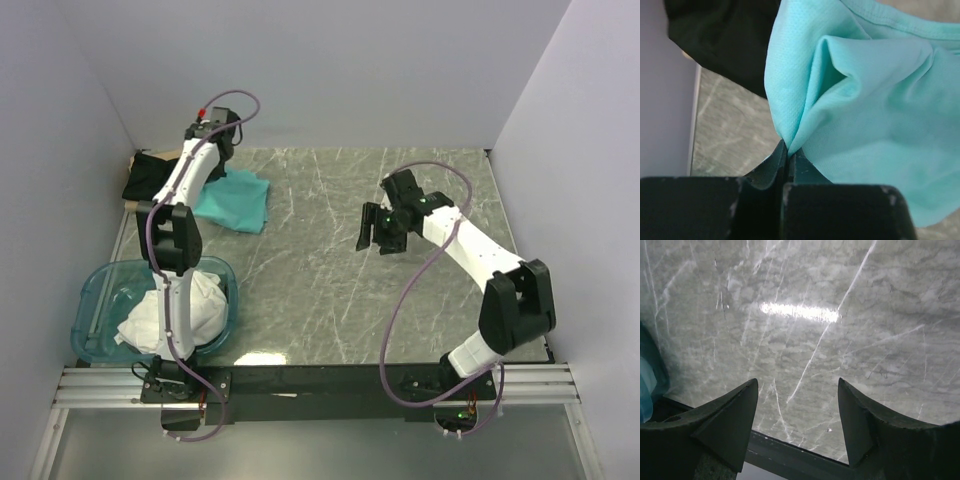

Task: Fold and stack the t-shirts
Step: Neatly place the folded tshirt to the corner

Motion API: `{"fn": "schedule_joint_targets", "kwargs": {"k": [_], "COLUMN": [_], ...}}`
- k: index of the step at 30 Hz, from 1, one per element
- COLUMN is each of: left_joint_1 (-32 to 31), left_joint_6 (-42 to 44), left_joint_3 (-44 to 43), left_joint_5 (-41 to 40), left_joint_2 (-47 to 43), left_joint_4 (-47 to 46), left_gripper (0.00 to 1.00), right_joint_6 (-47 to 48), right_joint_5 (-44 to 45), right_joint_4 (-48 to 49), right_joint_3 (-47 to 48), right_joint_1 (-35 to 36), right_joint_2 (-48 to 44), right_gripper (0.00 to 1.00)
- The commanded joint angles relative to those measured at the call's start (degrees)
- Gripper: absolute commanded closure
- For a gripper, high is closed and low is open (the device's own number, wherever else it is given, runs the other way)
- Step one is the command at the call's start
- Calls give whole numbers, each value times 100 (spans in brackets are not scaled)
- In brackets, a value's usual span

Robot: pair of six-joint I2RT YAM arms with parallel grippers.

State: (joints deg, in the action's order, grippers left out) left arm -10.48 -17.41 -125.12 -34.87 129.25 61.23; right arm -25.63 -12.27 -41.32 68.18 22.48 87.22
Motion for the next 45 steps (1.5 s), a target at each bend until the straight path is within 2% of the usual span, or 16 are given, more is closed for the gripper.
{"fn": "schedule_joint_targets", "kwargs": {"k": [1,10,20,33,45], "left_joint_1": [178,529,890,1531,1883], "left_joint_6": [387,1099,1284,1178,1161], "left_joint_3": [-311,-452,-751,-953,-909], "left_joint_5": [103,340,666,1509,1747], "left_joint_2": [-172,-190,-155,-251,-365], "left_joint_4": [-488,-1192,-1834,-1931,-1869], "left_gripper": [100,100,100,100,100], "right_joint_6": [128,207,49,-171,-118], "right_joint_5": [85,401,533,454,384], "right_joint_4": [-156,-675,-922,-1080,-1317], "right_joint_3": [624,1416,1619,1953,2463], "right_joint_1": [-103,-183,-200,-191,-147], "right_joint_2": [373,972,1236,1614,2036], "right_gripper": [28,28,29,29,29]}}
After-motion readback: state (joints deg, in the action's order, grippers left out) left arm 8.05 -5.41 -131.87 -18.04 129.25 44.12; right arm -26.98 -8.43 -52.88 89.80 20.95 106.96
